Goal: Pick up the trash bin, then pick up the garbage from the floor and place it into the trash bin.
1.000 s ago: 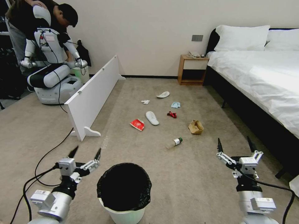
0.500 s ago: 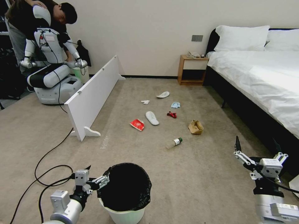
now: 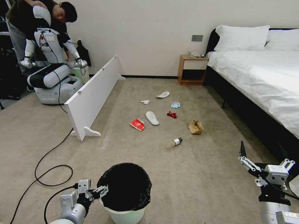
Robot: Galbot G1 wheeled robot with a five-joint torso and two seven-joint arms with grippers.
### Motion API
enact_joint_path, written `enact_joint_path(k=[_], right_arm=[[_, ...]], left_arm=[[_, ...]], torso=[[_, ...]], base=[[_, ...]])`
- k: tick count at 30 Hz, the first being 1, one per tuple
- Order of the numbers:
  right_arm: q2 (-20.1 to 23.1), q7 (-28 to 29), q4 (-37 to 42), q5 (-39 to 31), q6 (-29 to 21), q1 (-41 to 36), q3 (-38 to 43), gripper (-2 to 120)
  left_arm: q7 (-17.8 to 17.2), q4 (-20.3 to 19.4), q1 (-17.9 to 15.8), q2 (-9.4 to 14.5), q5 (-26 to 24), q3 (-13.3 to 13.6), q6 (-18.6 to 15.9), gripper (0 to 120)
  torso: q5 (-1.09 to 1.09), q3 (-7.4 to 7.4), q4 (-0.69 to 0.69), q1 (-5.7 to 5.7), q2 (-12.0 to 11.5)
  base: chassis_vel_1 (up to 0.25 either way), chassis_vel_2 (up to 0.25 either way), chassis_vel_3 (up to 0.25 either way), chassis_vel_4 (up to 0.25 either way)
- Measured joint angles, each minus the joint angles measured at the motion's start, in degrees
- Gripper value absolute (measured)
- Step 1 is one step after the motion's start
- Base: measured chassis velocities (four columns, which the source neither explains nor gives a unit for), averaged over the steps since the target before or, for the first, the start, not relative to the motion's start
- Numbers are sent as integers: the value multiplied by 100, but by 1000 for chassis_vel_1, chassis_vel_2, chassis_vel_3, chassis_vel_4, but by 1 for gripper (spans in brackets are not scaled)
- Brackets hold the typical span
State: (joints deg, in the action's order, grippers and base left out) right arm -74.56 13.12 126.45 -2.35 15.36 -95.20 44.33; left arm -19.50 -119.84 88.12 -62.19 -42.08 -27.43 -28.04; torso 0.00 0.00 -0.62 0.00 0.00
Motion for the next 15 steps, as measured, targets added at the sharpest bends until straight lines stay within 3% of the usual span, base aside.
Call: enact_joint_path(k=[15], right_arm=[[-92, -11, 17, 37, 8, -55, -80, 100]], left_arm=[[-33, 414, -375, 5, -197, 123, -81, 98]], torso=[[0, 0, 0, 0, 0]], base=[[0, 0, 0, 0]])
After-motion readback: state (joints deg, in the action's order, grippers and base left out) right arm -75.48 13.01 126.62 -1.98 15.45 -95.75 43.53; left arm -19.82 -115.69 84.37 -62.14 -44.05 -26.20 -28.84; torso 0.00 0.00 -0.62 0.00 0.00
